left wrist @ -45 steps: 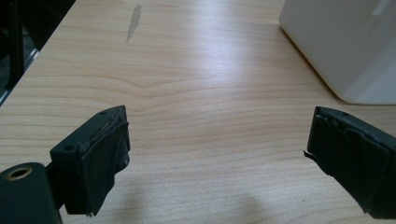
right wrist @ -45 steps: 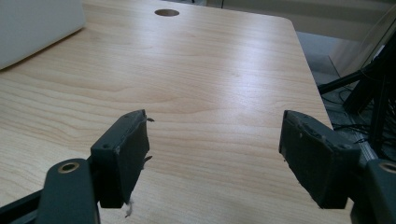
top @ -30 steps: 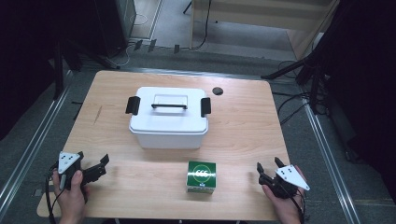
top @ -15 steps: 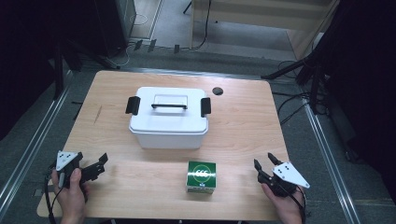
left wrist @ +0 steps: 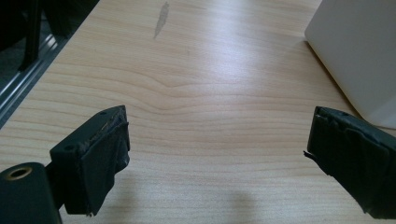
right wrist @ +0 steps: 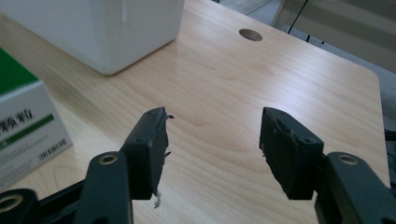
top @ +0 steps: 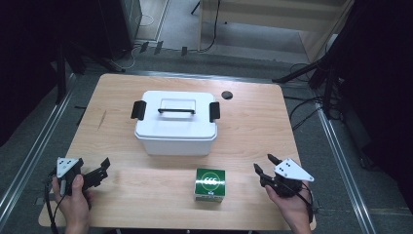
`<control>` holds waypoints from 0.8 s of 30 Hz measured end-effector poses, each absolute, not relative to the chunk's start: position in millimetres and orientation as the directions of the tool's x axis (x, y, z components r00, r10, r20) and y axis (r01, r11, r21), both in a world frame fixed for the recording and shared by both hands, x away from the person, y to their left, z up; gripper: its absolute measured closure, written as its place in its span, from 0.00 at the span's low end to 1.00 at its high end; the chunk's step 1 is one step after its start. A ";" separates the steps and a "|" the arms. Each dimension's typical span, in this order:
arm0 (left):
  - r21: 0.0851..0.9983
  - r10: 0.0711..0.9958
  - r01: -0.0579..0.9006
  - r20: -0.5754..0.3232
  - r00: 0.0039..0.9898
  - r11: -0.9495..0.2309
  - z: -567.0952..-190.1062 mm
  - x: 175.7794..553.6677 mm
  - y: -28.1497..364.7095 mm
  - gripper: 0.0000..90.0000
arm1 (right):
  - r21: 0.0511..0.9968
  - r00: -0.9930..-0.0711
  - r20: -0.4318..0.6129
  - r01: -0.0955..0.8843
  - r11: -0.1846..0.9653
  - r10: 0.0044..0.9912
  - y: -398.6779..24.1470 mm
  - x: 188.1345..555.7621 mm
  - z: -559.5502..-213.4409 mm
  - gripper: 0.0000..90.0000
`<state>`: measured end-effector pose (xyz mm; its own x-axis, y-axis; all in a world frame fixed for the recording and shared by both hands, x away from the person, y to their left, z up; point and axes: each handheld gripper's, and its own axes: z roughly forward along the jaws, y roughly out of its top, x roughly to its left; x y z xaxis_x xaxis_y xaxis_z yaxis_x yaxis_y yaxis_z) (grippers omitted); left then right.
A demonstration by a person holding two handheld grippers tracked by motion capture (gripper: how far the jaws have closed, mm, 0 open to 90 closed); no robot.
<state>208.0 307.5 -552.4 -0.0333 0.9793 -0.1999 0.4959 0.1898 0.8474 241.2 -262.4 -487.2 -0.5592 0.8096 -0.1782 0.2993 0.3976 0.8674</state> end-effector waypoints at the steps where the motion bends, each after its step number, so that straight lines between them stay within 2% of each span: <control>1: 0.847 0.980 0.500 -0.195 -0.025 0.182 -552.4 208.4 307.4 0.07 | 0.869 -0.564 -0.174 0.298 0.395 0.807 -261.7 243.1 -484.8 0.43; 4: 0.843 0.980 0.509 -0.197 -0.013 0.176 -552.6 209.4 306.7 0.07 | 0.861 -0.577 -0.190 0.291 0.417 0.794 -258.4 250.3 -477.7 0.36; 6: 0.843 0.983 0.514 -0.183 -0.008 0.162 -552.2 209.4 306.4 0.07 | 0.850 -0.583 -0.196 0.301 0.433 0.789 -256.5 257.4 -471.4 0.36; 13: 0.863 0.993 0.493 -0.113 -0.021 0.109 -551.2 210.3 304.5 0.07 | 0.822 -0.631 -0.209 0.300 0.484 0.747 -253.9 276.7 -451.4 0.39; 17: 0.865 0.993 0.490 -0.114 -0.020 0.109 -551.3 210.5 306.2 0.07 | 0.809 -0.648 -0.234 0.284 0.515 0.725 -254.0 287.4 -437.6 0.39; 22: 0.865 0.995 0.491 -0.093 -0.041 0.101 -551.1 210.6 305.0 0.07 | 0.798 -0.672 -0.240 0.275 0.537 0.701 -252.4 296.9 -425.3 0.43; 24: 0.868 0.996 0.487 -0.077 -0.049 0.091 -550.9 211.2 304.4 0.07 | 0.778 -0.711 -0.248 0.258 0.573 0.658 -249.1 304.7 -416.4 0.45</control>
